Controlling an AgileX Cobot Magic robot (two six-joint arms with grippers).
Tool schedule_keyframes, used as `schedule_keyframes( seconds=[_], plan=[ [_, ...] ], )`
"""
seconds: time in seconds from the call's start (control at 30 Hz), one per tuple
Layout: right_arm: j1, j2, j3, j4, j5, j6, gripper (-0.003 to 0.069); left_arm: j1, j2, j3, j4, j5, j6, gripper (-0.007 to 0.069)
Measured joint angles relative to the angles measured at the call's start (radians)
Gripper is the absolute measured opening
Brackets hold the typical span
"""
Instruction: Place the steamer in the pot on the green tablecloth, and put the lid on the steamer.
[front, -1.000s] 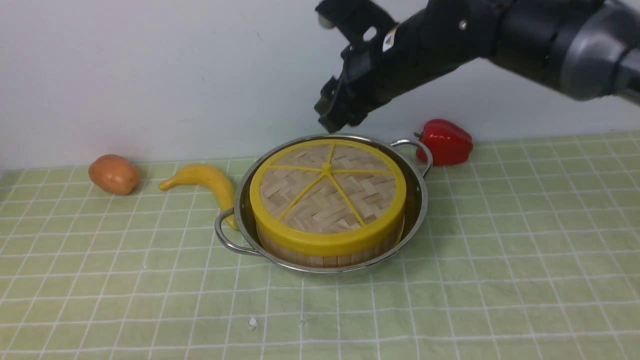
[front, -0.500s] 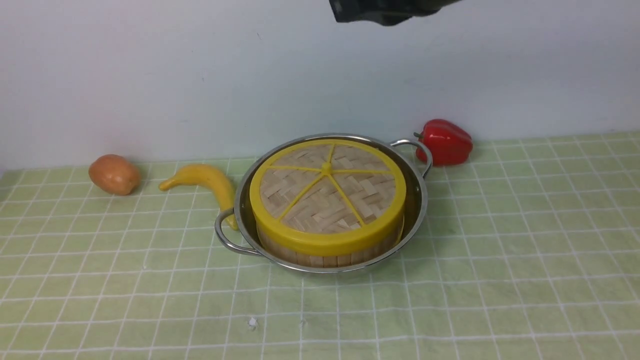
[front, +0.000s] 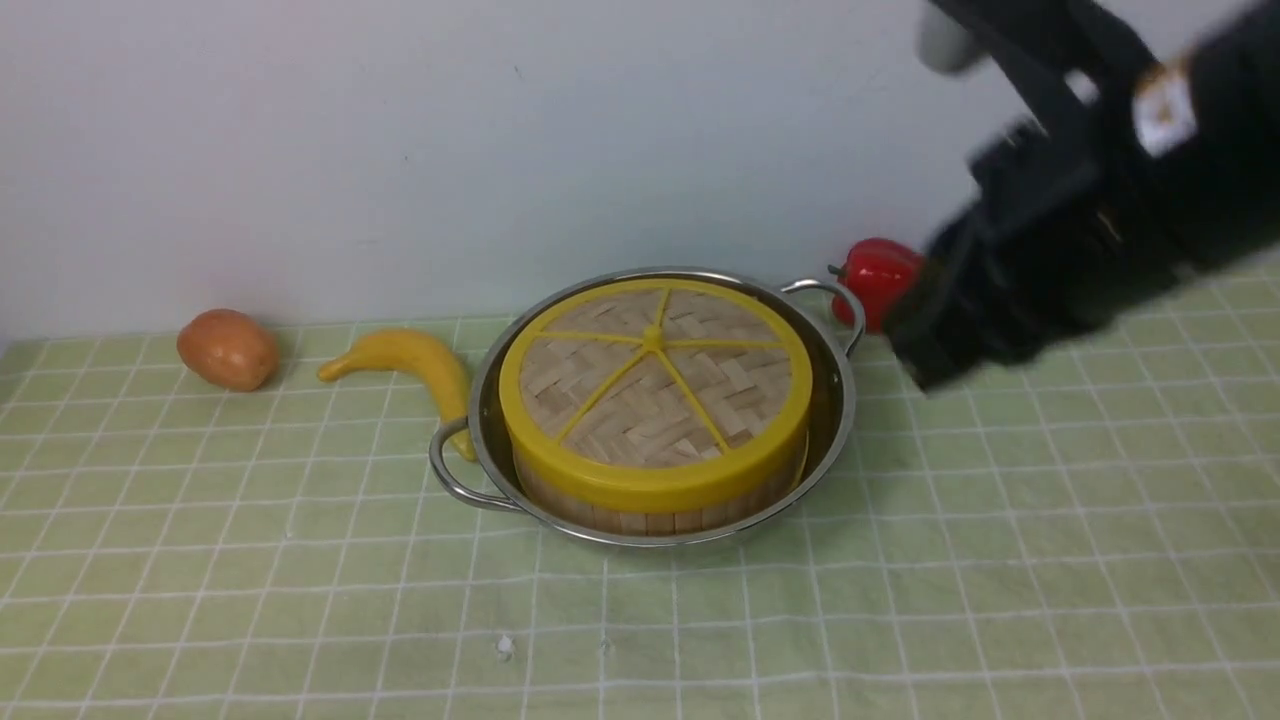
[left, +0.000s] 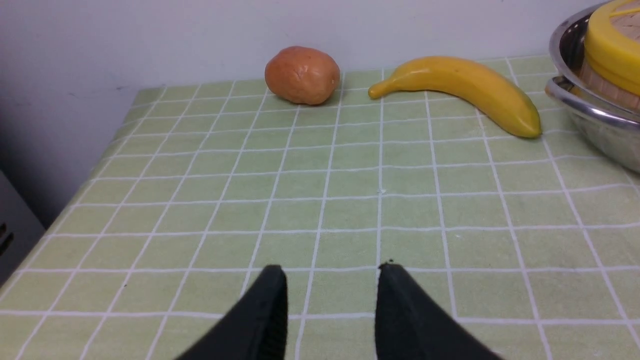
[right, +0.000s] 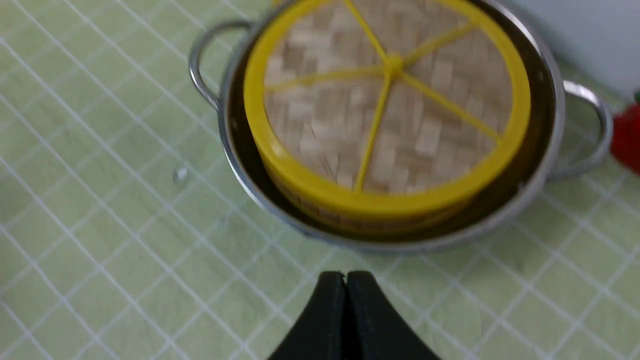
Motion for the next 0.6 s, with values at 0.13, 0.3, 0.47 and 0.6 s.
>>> schedule_keyframes(
  seconds=[0.13, 0.3, 0.47, 0.6],
  plan=[
    [-0.074, -0.353, 0.457, -0.042, -0.282, 0.052, 0.0019, 0.000, 0.000, 0.000, 0.000, 0.000, 0.000, 0.0243],
    [-0.266, -0.717, 0.888, -0.029, -0.593, 0.078, 0.0036, 0.000, 0.000, 0.000, 0.000, 0.000, 0.000, 0.0243],
    [-0.436, -0.993, 1.149, -0.001, -0.794, 0.089, 0.0055, 0.000, 0.000, 0.000, 0.000, 0.000, 0.000, 0.0243],
    [-0.504, -1.112, 1.260, 0.004, -0.836, 0.094, 0.0068, 0.000, 0.000, 0.000, 0.000, 0.000, 0.000, 0.0243]
  ],
)
